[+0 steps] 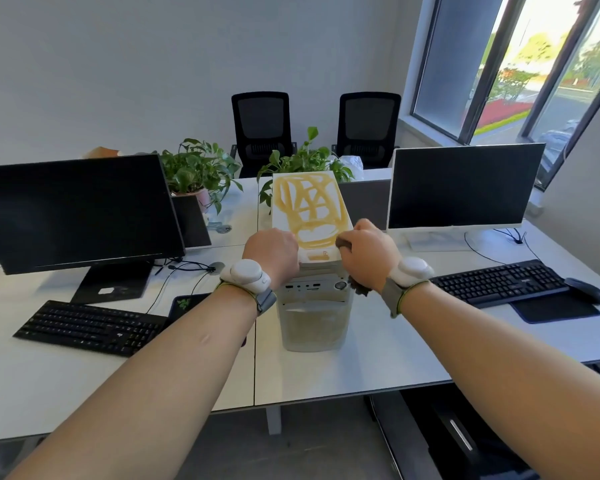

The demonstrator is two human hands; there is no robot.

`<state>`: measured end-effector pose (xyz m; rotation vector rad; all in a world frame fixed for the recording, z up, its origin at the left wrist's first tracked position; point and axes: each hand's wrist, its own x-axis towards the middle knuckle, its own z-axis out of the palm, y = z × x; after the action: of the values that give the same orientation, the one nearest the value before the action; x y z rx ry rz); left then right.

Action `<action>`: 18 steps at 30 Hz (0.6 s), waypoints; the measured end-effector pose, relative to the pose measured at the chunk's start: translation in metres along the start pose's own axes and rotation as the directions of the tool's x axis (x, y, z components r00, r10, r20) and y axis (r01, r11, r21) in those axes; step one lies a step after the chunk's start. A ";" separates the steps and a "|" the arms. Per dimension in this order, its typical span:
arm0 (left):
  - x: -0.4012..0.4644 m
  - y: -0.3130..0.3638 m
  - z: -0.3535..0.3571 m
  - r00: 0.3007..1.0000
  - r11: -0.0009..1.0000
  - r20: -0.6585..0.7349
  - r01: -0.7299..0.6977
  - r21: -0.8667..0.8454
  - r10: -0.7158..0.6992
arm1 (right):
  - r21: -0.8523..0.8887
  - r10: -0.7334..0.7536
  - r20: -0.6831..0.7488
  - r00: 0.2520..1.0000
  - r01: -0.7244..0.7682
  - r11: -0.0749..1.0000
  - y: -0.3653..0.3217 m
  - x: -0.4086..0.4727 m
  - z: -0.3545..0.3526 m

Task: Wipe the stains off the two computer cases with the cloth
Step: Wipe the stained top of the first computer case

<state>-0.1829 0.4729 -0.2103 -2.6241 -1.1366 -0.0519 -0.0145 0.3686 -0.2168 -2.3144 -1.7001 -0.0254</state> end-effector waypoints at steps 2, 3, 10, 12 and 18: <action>0.000 0.000 0.000 1.000 1.000 -0.012 0.001 -0.009 -0.001 | 0.030 0.016 -0.007 1.000 -0.016 0.999 0.000 -0.002 0.004; -0.001 0.000 0.001 1.000 1.000 -0.014 0.003 -0.024 -0.004 | 0.050 0.034 0.017 0.999 -0.035 0.998 -0.001 -0.001 0.001; -0.009 -0.003 -0.005 0.999 0.995 0.046 0.007 -0.099 -0.003 | 0.052 0.068 0.098 0.993 -0.073 0.996 -0.006 0.009 -0.004; -0.010 -0.004 -0.003 0.998 0.994 0.070 0.016 -0.107 -0.009 | 0.056 0.112 0.066 0.991 -0.116 0.992 -0.007 0.015 -0.008; -0.014 -0.006 0.000 0.997 0.992 0.078 0.020 -0.128 -0.010 | 0.031 0.114 0.153 0.982 -0.120 0.992 -0.016 0.026 -0.014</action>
<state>-0.1970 0.4674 -0.2110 -2.7523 -1.2174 -0.0284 -0.0195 0.3940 -0.1959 -2.4372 -1.6125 0.2100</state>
